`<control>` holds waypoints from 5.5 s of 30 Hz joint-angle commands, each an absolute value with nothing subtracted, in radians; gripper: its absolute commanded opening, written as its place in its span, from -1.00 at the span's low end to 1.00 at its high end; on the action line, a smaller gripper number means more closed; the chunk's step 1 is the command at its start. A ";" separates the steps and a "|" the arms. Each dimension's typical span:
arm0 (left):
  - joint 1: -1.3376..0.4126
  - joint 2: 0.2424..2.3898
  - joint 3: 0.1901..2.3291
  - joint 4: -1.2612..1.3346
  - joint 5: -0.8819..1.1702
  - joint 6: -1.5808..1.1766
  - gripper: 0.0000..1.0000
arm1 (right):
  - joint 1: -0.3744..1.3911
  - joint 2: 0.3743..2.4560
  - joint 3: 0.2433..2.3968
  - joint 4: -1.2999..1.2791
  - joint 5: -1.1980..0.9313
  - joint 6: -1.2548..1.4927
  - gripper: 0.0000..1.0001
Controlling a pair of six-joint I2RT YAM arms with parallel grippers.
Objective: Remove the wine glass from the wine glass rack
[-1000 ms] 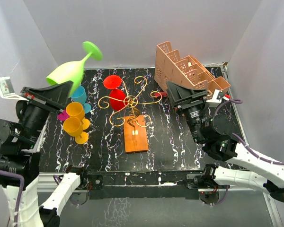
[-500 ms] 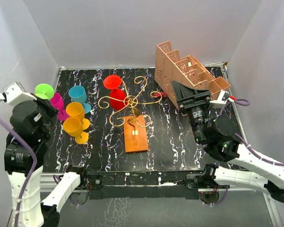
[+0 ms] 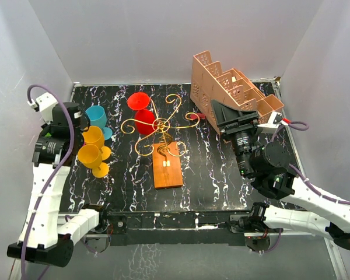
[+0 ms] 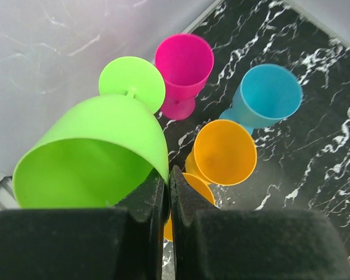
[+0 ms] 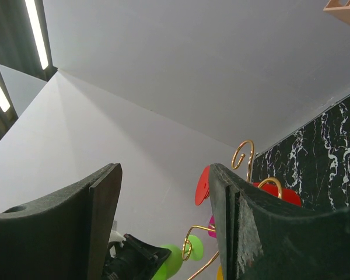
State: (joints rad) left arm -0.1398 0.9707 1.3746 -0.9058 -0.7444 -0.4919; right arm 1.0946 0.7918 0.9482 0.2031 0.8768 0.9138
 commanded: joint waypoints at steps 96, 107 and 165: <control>0.192 0.900 1.259 -0.376 0.781 -0.592 0.94 | 1.092 1.260 1.503 -0.200 0.547 0.636 0.33; 0.119 0.866 1.263 -0.484 0.673 -0.447 0.94 | 0.969 1.443 1.616 -0.233 0.316 0.880 0.29; 0.008 0.790 1.290 -0.616 0.448 -0.298 0.94 | 0.872 1.666 1.747 -0.262 0.288 0.954 -0.70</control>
